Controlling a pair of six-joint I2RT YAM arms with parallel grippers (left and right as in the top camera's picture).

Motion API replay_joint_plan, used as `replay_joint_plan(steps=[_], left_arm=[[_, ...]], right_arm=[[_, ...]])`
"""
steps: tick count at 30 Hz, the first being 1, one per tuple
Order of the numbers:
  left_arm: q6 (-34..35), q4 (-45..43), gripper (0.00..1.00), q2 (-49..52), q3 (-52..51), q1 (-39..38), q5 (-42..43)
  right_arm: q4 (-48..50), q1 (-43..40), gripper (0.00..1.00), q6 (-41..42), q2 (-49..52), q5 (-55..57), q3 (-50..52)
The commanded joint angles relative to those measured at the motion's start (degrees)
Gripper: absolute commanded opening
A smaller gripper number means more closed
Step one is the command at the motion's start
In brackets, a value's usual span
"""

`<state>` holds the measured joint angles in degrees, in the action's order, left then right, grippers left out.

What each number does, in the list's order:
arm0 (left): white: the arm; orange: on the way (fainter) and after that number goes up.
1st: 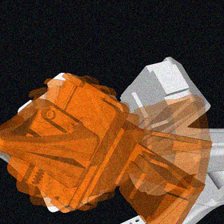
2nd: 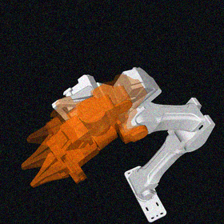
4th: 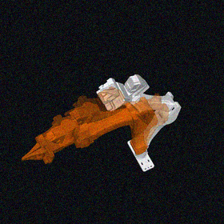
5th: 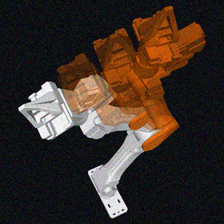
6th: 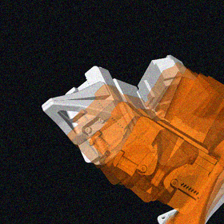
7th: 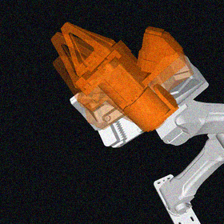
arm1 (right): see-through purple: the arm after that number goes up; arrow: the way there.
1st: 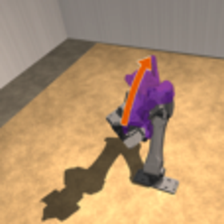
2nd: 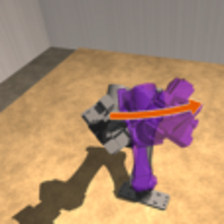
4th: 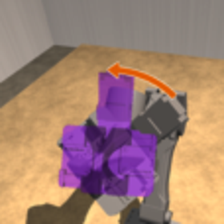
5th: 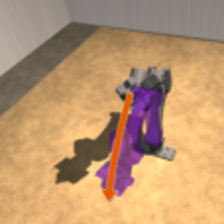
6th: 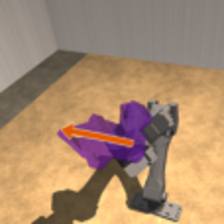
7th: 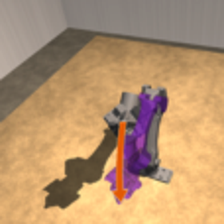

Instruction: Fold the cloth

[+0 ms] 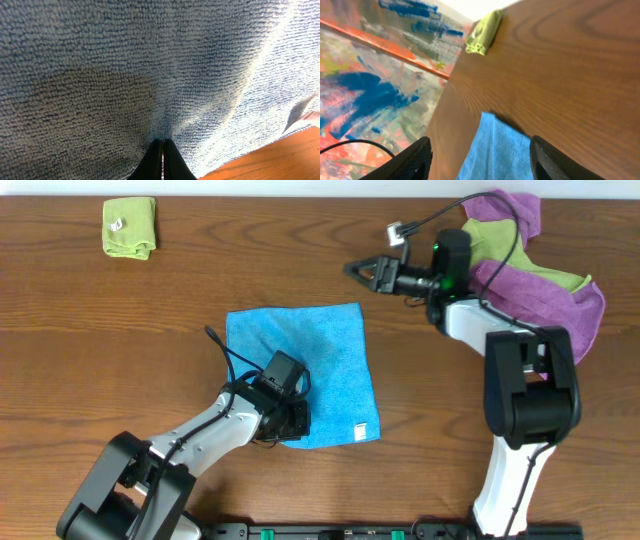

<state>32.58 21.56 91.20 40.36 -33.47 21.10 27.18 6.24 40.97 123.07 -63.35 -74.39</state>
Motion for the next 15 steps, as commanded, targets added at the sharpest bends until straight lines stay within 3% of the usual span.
replay_joint_plan(steps=[1, 7, 13, 15], left_arm=[[-0.87, -0.04, 0.06, 3.17, -3.04, -0.28, -3.08], [-3.54, -1.66, 0.06, 3.17, 5.09, -0.2, -2.82], [-8.59, 2.84, 0.06, 3.17, 18.75, -0.2, -2.25], [-8.83, 5.05, 0.06, 3.17, 21.81, -0.2, -2.64]], right_arm=[[0.0, -1.64, 0.61, -0.96, 0.7, -5.46, -2.27], [-3.06, -2.21, 0.61, -2.86, 0.7, -8.66, -4.98], [-24.96, -2.93, 0.63, -19.67, 0.7, 5.86, -5.03], [-26.71, -3.93, 0.63, -21.99, 0.7, 9.6, -5.84]])
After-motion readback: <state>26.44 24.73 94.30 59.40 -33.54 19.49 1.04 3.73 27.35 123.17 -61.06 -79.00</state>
